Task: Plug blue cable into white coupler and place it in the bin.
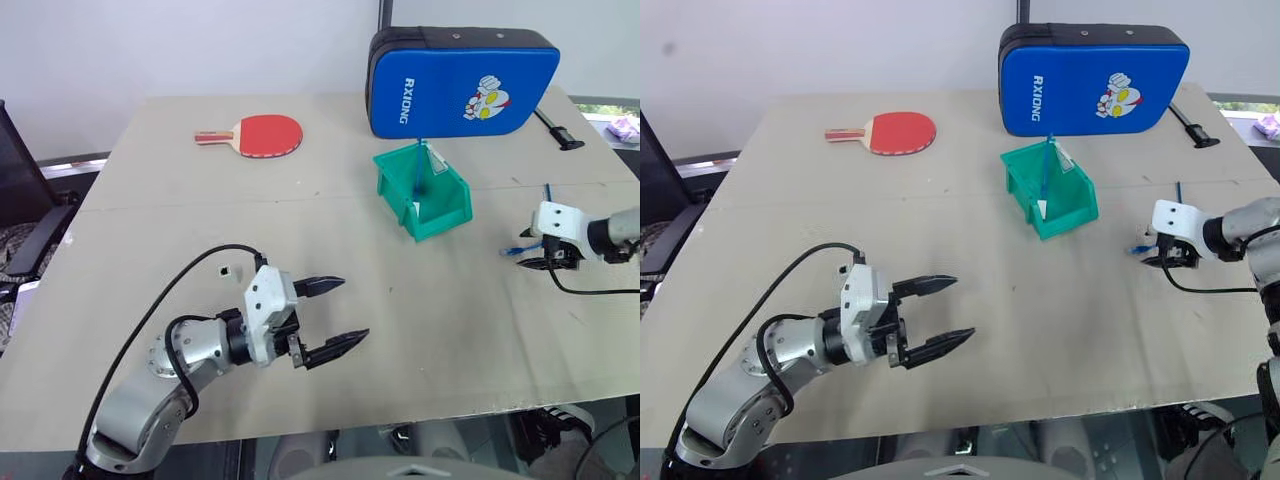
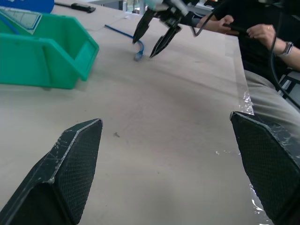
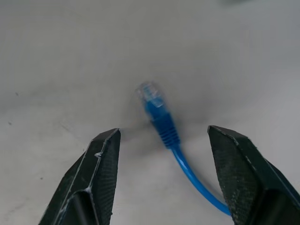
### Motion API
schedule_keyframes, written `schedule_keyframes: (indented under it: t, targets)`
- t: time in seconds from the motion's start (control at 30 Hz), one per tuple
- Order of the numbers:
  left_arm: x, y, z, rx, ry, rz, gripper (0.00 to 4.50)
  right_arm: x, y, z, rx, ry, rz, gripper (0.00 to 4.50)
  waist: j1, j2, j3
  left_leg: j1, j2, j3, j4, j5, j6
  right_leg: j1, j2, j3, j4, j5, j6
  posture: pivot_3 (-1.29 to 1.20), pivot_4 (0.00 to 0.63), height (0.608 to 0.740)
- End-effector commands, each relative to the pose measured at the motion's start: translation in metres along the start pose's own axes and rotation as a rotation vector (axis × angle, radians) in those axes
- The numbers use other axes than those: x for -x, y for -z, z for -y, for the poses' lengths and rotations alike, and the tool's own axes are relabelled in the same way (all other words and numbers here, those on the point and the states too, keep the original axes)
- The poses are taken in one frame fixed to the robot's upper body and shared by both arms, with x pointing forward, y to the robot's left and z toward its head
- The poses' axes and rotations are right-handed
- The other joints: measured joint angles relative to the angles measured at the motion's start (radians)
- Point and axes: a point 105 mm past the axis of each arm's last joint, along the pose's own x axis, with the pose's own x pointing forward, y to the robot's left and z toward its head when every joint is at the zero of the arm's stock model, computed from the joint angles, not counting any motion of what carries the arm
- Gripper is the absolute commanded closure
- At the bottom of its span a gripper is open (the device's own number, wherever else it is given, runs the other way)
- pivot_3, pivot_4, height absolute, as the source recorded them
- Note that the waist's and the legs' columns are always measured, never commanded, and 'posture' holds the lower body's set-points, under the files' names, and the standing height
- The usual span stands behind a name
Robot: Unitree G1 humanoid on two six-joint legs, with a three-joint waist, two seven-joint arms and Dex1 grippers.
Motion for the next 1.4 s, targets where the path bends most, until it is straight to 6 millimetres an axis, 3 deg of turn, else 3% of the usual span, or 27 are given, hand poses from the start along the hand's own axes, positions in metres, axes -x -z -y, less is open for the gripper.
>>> schedule_keyframes:
  t: [0.03, 0.1, 0.13, 0.3, 0.43, 0.57, 0.7, 0.77, 0.87, 1.03, 1.17, 1.4]
  targets:
    - [0.005, -0.001, -0.002, -0.029, 0.005, 0.021, 0.00, -0.004, 0.001, 0.003, 0.000, -0.027, -0.016, 3.14, 0.000, 0.000, 0.000, 0.000, 0.000, 0.001, 0.000, 0.000, 0.000, 0.000, 0.000, 0.000, 0.000, 0.000, 0.000, 0.00, 0.150, 0.740]
    - [0.007, 0.002, -0.003, -0.027, 0.001, 0.021, 0.00, -0.006, -0.001, 0.004, 0.000, -0.039, -0.013, 4.18, -0.001, 0.000, 0.000, 0.001, 0.000, 0.000, 0.000, 0.000, 0.000, 0.001, 0.000, 0.000, 0.000, 0.000, 0.000, 0.00, 0.150, 0.740]
    - [0.007, 0.004, -0.003, -0.026, 0.000, 0.020, 0.00, -0.006, -0.001, 0.004, 0.002, -0.045, -0.011, 4.46, -0.001, 0.000, 0.000, 0.001, 0.001, 0.001, 0.000, 0.000, 0.000, 0.001, 0.000, 0.001, 0.000, 0.000, 0.000, 0.00, 0.150, 0.740]
    - [0.010, 0.019, -0.008, -0.022, -0.046, -0.001, 0.00, -0.006, -0.024, -0.008, -0.021, -0.145, 0.093, 4.46, 0.000, -0.001, -0.001, 0.002, 0.002, 0.001, 0.000, 0.000, 0.000, 0.001, 0.000, 0.001, 0.000, 0.000, 0.000, 0.00, 0.150, 0.740]
    - [0.010, 0.030, -0.021, -0.029, -0.091, -0.026, 0.00, -0.008, -0.071, -0.051, 0.020, -0.294, 0.143, 4.46, 0.005, 0.001, -0.001, 0.001, 0.005, -0.002, 0.000, 0.000, 0.000, 0.000, 0.000, -0.001, 0.003, 0.000, -0.001, 0.00, 0.150, 0.740]
    - [0.006, 0.036, -0.033, -0.046, -0.083, -0.088, 0.00, -0.040, -0.131, -0.098, 0.077, -0.326, 0.191, 4.46, 0.003, 0.001, -0.001, -0.001, 0.007, -0.004, 0.000, 0.000, 0.000, -0.003, 0.002, -0.003, 0.005, 0.001, 0.000, 0.00, 0.150, 0.740]
    - [0.001, 0.033, -0.040, -0.087, -0.028, -0.111, 0.00, -0.069, -0.154, -0.118, 0.144, -0.302, 0.184, 4.46, 0.005, 0.000, -0.002, -0.001, 0.008, -0.004, 0.000, 0.000, 0.000, -0.003, 0.003, -0.003, 0.006, 0.000, 0.001, 0.00, 0.150, 0.740]
    - [-0.003, 0.032, -0.043, -0.112, 0.001, -0.126, 0.00, -0.077, -0.162, -0.116, 0.146, -0.257, 0.206, 3.75, 0.004, -0.003, -0.003, -0.001, 0.007, -0.003, 0.001, 0.000, -0.001, -0.003, 0.003, -0.003, 0.005, 0.000, 0.001, 0.00, 0.150, 0.740]
    - [-0.012, 0.033, -0.046, -0.125, 0.030, -0.149, 0.00, -0.069, -0.164, -0.110, 0.089, -0.212, 0.267, 2.52, 0.003, -0.004, -0.004, -0.001, 0.007, -0.002, 0.002, 0.000, -0.001, -0.003, 0.002, -0.003, 0.005, 0.000, 0.001, 0.00, 0.150, 0.740]
    - [-0.030, 0.042, -0.051, -0.144, 0.076, -0.195, 0.00, -0.025, -0.165, -0.109, -0.014, -0.133, 0.488, 0.17, 0.015, -0.004, -0.004, -0.003, 0.006, -0.003, 0.001, 0.000, -0.001, -0.004, 0.002, -0.003, 0.004, 0.002, -0.002, 0.00, 0.150, 0.740]
    - [-0.050, 0.045, -0.052, -0.147, 0.117, -0.200, 0.00, 0.007, -0.146, -0.120, -0.129, -0.059, 0.586, 0.17, 0.030, -0.004, -0.004, -0.006, 0.002, -0.004, 0.000, 0.000, 0.000, -0.005, 0.002, -0.003, 0.003, 0.003, 0.002, 0.00, 0.150, 0.740]
    - [-0.083, 0.051, -0.061, -0.165, 0.164, -0.232, 0.00, 0.039, -0.097, -0.149, -0.229, 0.186, 0.536, 0.17, 0.035, -0.005, -0.004, -0.006, -0.001, -0.005, 0.001, 0.000, 0.000, -0.004, 0.000, -0.003, 0.002, 0.000, 0.004, 0.00, 0.150, 0.740]
